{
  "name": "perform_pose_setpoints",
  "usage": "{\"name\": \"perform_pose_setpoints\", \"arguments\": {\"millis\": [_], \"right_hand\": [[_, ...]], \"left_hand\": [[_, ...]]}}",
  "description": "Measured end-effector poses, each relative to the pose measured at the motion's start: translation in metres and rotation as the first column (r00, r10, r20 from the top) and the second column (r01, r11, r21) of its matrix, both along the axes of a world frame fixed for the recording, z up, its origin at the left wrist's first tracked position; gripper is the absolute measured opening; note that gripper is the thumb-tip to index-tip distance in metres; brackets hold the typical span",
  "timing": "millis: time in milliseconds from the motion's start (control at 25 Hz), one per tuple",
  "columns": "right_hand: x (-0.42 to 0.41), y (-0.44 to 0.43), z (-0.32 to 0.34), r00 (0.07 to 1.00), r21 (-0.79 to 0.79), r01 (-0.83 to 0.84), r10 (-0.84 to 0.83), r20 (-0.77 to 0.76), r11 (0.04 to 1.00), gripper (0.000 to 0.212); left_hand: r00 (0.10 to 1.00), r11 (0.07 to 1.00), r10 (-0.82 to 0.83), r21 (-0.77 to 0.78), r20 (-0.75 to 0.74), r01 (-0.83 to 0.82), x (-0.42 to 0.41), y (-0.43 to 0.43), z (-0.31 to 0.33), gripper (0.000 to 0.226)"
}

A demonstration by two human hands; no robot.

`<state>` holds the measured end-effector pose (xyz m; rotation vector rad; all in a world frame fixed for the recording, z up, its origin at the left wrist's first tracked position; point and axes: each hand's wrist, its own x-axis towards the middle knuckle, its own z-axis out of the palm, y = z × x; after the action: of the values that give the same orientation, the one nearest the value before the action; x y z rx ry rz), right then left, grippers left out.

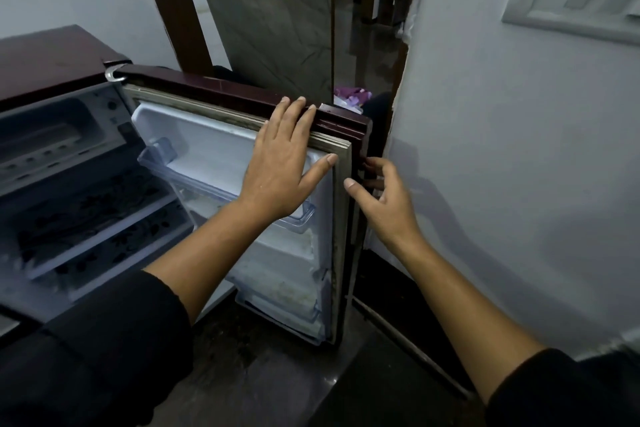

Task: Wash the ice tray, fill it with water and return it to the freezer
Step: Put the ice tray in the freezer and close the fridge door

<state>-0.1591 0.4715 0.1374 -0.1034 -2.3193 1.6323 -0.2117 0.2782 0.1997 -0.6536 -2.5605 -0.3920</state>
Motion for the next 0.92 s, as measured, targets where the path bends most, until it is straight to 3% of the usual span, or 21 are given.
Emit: {"name": "perform_pose_setpoints", "arguments": {"millis": [120,320,480,680,920], "right_hand": [[0.027,-0.017,0.000,0.999,-0.105,-0.028,0.024,-0.041,0.994,0.040],[0.051,-0.047,0.026,0.994,-0.224,-0.023,-0.001,-0.106,0.974,0.031],[0.051,-0.086,0.050,0.986,-0.137,-0.163,0.165,0.009,0.977,0.022],[0.056,-0.157,0.048,0.819,-0.071,-0.485,0.482,0.312,0.871,0.020],[0.066,-0.245,0.035,0.648,-0.051,-0.680,0.632,0.426,0.731,0.035]], "left_hand": [[0.999,0.997,-0.036,0.067,-0.012,0.037,0.032,-0.029,-0.006,0.083],[0.997,0.984,-0.072,0.165,0.003,0.071,0.091,-0.089,-0.009,0.084],[0.996,0.973,-0.070,0.226,0.050,0.057,0.135,-0.143,-0.013,0.084],[0.994,0.946,-0.039,0.324,0.099,0.005,0.186,-0.211,-0.025,0.082],[0.977,0.904,0.118,0.388,0.175,-0.179,0.236,-0.283,-0.047,0.090]]}}
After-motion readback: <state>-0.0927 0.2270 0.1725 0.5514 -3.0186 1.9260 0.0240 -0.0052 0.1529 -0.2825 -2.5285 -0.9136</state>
